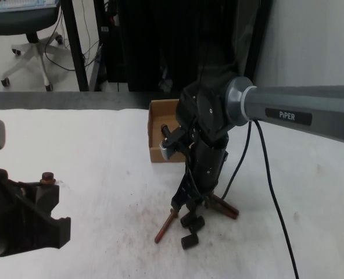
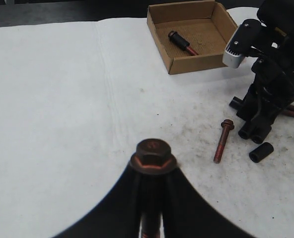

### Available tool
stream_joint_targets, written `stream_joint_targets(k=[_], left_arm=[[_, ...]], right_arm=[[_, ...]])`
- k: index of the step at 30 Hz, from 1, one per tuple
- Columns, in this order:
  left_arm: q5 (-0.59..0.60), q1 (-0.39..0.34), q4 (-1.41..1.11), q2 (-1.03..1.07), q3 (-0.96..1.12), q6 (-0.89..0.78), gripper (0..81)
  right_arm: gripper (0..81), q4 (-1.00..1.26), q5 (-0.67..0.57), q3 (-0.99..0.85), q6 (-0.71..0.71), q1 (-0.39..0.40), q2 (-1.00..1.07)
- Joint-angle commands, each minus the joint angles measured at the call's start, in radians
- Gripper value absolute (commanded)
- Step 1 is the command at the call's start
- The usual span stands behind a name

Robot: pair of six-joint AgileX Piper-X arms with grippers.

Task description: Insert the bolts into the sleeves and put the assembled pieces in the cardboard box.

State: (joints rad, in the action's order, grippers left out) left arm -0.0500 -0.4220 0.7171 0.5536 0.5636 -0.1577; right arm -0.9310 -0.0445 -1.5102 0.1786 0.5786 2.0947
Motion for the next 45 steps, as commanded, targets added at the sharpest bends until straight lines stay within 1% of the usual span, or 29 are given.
stream_joint_targets(k=[1, 8, 10, 12, 13, 18, 22, 24, 25, 26, 28, 30, 32, 33, 35, 37, 41, 43, 45], left_arm=[[-0.009, 0.002, -0.019, -0.007, 0.003, 0.001, 0.0], [-0.009, 0.002, -0.019, -0.007, 0.003, 0.001, 0.0], [-0.009, 0.002, -0.019, -0.007, 0.003, 0.001, 0.0], [-0.009, 0.002, -0.019, -0.007, 0.003, 0.001, 0.0], [-0.009, 0.002, -0.019, -0.007, 0.003, 0.001, 0.0], [-0.018, 0.002, -0.023, -0.007, 0.005, 0.001, 0.0], [-0.016, 0.002, -0.114, -0.01, 0.005, 0.001, 0.0], [-0.016, 0.002, -0.204, -0.01, 0.005, -0.001, 0.0], [-0.002, 0.002, -0.266, -0.01, 0.005, -0.001, 0.0], [0.029, 0.002, -0.334, -0.01, 0.005, -0.001, 0.0], [0.138, 0.002, -0.468, -0.01, 0.005, 0.0, 0.0], [0.274, 0.002, -0.623, 0.002, 0.005, 0.0, 0.0], [0.428, 0.002, -0.778, 0.024, 0.005, -0.011, 0.0], [0.497, 0.002, -0.837, 0.035, 0.005, -0.024, 0.0], [0.599, 0.002, -0.964, 0.072, 0.005, -0.105, 0.0], [0.653, 0.002, -1.054, 0.113, 0.005, -0.208, 0.0], [0.749, 0.002, -1.238, 0.216, 0.005, -0.392, 0.0], [0.801, 0.002, -1.324, 0.261, 0.01, -0.451, 0.0], [0.859, 0.002, -1.363, 0.305, 0.028, -0.481, 0.0]], right_arm=[[27.9, 0.059, 0.009, 0.011, 0.009, -0.006, 0.012], [27.3, 0.076, 0.009, 0.011, 0.009, -0.006, 0.012], [20.4, 0.071, 0.009, 0.011, 0.009, -0.006, 0.012], [5.6, 0.072, 0.009, 0.011, 0.009, -0.006, 0.012], [0.8, 0.072, 0.009, 0.011, 0.009, -0.006, 0.012], [0.6, 0.051, 0.009, 0.011, -0.007, -0.006, -0.013], [0.6, 0.035, 0.0, 0.005, -0.007, -0.014, -0.111], [0.6, 0.048, -0.073, 0.005, -0.016, -0.025, -0.193], [0.6, 0.061, -0.144, 0.005, -0.036, -0.034, -0.228], [0.6, 0.076, -0.192, 0.005, -0.057, -0.042, -0.273], [0.6, 0.115, -0.287, 0.012, -0.095, -0.07, -0.358], [0.6, 0.16, -0.375, 0.028, -0.139, -0.098, -0.446], [0.6, 0.22, -0.511, 0.068, -0.141, -0.127, -0.534], [0.6, 0.265, -0.587, 0.098, -0.141, -0.139, -0.585], [0.6, 0.345, -0.69, 0.162, -0.147, -0.154, -0.681], [0.6, 0.397, -0.719, 0.232, -0.165, -0.163, -0.793], [0.6, 0.423, -0.719, 0.405, -0.165, -0.16, -0.998], [0.6, 0.44, -0.734, 0.487, -0.179, -0.154, -1.082], [0.6, 0.494, -0.748, 0.583, -0.221, -0.142, -1.167]])
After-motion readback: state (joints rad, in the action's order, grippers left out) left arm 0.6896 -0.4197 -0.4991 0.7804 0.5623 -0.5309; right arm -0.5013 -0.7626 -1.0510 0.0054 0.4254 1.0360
